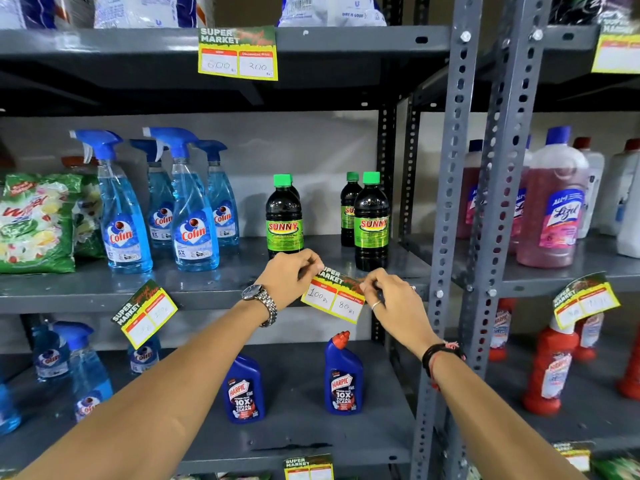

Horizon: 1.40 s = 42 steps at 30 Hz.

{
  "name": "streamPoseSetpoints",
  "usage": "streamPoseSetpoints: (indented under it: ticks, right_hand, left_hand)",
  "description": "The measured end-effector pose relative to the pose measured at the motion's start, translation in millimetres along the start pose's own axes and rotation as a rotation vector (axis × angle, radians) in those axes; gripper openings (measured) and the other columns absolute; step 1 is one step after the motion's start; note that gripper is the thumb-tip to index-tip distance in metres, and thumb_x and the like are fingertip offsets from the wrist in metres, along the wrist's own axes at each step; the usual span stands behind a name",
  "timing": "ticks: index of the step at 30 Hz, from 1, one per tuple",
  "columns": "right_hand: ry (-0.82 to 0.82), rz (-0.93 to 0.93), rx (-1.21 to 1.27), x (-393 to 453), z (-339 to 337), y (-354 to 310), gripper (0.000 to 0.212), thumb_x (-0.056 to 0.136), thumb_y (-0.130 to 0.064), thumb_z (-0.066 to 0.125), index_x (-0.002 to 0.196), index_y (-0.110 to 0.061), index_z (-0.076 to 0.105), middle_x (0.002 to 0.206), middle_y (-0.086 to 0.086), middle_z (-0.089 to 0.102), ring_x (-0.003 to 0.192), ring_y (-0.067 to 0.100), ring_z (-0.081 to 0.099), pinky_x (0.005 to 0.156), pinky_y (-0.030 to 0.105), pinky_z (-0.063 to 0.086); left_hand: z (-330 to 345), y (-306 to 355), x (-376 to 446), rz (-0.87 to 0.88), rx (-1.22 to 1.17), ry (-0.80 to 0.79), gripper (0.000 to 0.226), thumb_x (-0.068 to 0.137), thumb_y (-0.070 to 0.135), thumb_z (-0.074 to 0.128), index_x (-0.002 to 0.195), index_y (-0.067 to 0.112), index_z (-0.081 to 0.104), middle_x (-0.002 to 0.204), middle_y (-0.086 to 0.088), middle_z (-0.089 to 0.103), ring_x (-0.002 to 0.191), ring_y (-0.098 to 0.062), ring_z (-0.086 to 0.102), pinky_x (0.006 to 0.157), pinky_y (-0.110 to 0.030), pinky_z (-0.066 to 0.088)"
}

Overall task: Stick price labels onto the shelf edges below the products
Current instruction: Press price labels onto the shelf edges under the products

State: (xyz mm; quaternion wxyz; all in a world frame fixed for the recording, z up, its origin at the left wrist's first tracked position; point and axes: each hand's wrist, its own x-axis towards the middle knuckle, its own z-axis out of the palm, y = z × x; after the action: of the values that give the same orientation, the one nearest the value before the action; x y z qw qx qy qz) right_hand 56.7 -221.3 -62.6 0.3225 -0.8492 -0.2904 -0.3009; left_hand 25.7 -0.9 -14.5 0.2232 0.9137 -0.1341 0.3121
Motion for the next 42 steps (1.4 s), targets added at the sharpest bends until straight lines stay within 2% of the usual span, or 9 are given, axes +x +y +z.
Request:
streamPoseSetpoints:
  ticks: [4, 8, 12, 18, 24, 29, 32, 36, 42]
  right_hand:
    - [-0.012, -0.034, -0.065, 1.8, -2.6, 1.9, 0.01, 0.095, -0.034, 0.046, 0.096, -0.026, 0.051, 0.089, 0.0, 0.068, 0.082, 0.018, 0.061, 0.062, 0.032, 0.046]
    - [-0.054, -0.05, -0.078, 0.2, -4.0, 3.1, 0.009, 0.095, -0.033, 0.046, 0.095, -0.027, 0.053, 0.107, -0.005, 0.069, 0.094, 0.015, 0.061, 0.07, 0.034, 0.051]
    - [-0.08, -0.064, -0.075, -3.6, -4.1, 2.8, 0.005, 0.091, -0.026, 0.056, 0.09, -0.024, 0.06, 0.121, -0.01, 0.065, 0.108, 0.012, 0.055, 0.077, 0.028, 0.048]
    - [-0.044, -0.047, -0.095, -1.9, -2.7, 0.1, 0.004, 0.089, -0.025, 0.058, 0.088, -0.025, 0.062, 0.118, -0.012, 0.067, 0.104, 0.01, 0.057, 0.07, 0.024, 0.044]
    - [0.007, -0.02, -0.132, 3.7, 0.1, -4.4, 0.003, 0.088, -0.025, 0.059, 0.089, -0.026, 0.061, 0.107, -0.013, 0.07, 0.097, 0.01, 0.06, 0.063, 0.024, 0.044]
    - [0.086, -0.012, -0.196, 2.8, 4.4, -9.3, 0.004, 0.088, -0.026, 0.059, 0.092, -0.025, 0.058, 0.086, -0.007, 0.068, 0.083, 0.014, 0.062, 0.056, 0.026, 0.04]
    - [0.153, 0.024, -0.193, 2.7, 8.0, -16.0, 0.018, 0.085, -0.037, 0.062, 0.094, -0.023, 0.055, 0.075, -0.006, 0.059, 0.075, 0.016, 0.059, 0.054, 0.028, 0.039]
    - [0.185, 0.056, -0.214, 6.8, 20.5, -24.8, 0.038, 0.074, -0.053, 0.069, 0.093, -0.023, 0.054, 0.083, -0.009, 0.063, 0.08, 0.018, 0.057, 0.056, 0.03, 0.037]
    - [0.203, 0.134, -0.091, 12.6, 10.7, -13.7, 0.023, 0.075, -0.042, 0.074, 0.087, -0.027, 0.06, 0.082, -0.011, 0.073, 0.076, 0.015, 0.067, 0.058, 0.028, 0.046]
  left_hand:
    - [1.7, -9.3, -11.1, -0.034, -0.059, -0.01, 0.011, 0.086, 0.031, 0.06, 0.088, 0.022, 0.066, 0.088, 0.002, 0.074, 0.08, -0.01, 0.067, 0.072, -0.03, 0.056]
    - [3.2, -12.2, -29.5, 0.022, -0.018, -0.079, 0.011, 0.082, 0.031, 0.065, 0.086, 0.022, 0.07, 0.114, 0.005, 0.069, 0.102, -0.002, 0.061, 0.089, -0.028, 0.051]
    - [9.5, -14.3, -36.3, 0.057, 0.075, -0.085, 0.011, 0.082, 0.034, 0.064, 0.084, 0.024, 0.07, 0.126, 0.009, 0.062, 0.106, -0.006, 0.061, 0.089, -0.031, 0.051]
    - [10.9, -9.3, -34.2, 0.006, 0.041, -0.009, 0.005, 0.079, 0.027, 0.066, 0.081, 0.023, 0.069, 0.112, 0.006, 0.07, 0.099, -0.002, 0.062, 0.085, -0.027, 0.052]
    - [12.9, -10.7, -28.0, -0.048, 0.059, 0.025, 0.01, 0.08, 0.033, 0.063, 0.085, 0.025, 0.067, 0.093, 0.006, 0.074, 0.082, -0.013, 0.066, 0.071, -0.037, 0.057]
    - [18.1, -7.7, -26.7, -0.094, 0.058, 0.081, 0.006, 0.078, 0.031, 0.066, 0.08, 0.026, 0.065, 0.086, 0.007, 0.073, 0.077, -0.013, 0.065, 0.066, -0.038, 0.057]
    - [19.3, -4.1, -27.0, -0.137, 0.027, 0.13, 0.015, 0.074, 0.035, 0.069, 0.082, 0.027, 0.06, 0.085, 0.008, 0.072, 0.079, -0.012, 0.066, 0.066, -0.034, 0.056]
    - [23.7, 4.4, -25.8, -0.191, 0.048, 0.186, 0.028, 0.07, 0.047, 0.071, 0.09, 0.03, 0.062, 0.087, 0.012, 0.071, 0.081, -0.009, 0.063, 0.067, -0.029, 0.051]
    - [22.3, -4.2, -23.3, -0.188, -0.036, 0.148, 0.025, 0.073, 0.038, 0.074, 0.093, 0.031, 0.062, 0.088, 0.012, 0.072, 0.085, -0.007, 0.064, 0.07, -0.029, 0.051]
